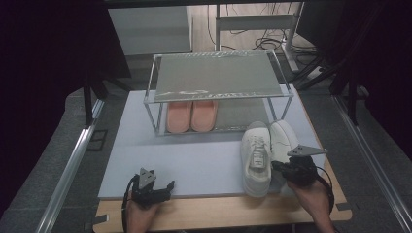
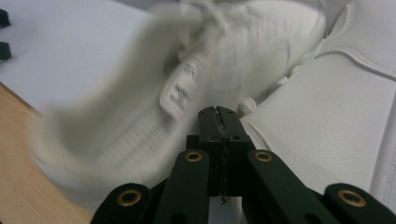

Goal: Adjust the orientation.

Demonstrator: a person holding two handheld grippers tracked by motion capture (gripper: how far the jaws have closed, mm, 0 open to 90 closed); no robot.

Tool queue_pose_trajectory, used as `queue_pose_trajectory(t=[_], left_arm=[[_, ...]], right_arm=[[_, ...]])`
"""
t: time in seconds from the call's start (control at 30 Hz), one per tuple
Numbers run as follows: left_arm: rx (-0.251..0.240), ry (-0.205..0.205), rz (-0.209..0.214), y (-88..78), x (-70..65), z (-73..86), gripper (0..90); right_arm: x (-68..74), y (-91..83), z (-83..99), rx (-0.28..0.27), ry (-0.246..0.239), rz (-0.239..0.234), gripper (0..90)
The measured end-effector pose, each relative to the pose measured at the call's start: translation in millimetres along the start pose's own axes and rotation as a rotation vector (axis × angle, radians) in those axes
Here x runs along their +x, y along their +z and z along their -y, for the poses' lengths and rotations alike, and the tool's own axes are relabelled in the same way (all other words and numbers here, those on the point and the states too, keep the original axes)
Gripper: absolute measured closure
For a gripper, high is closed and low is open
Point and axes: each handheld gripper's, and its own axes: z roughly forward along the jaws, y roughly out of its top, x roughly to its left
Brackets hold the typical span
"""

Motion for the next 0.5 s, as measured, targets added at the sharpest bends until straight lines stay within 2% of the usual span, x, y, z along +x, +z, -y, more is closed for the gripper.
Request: queue_pose_trajectory(t=[0.23, 0.5], left_arm=[[0.001, -0.001, 0.000, -0.1, 0.0, -0.1, 10.8], [0.000, -0.001, -0.001, -0.1, 0.0, 0.0, 10.8]], right_arm=[[-1.8, -1.8, 0.1, -0.020, 0.021, -0.021, 80.2], [-2.1, -2.1, -2.5, -0.043, 0.045, -0.049, 59.8]])
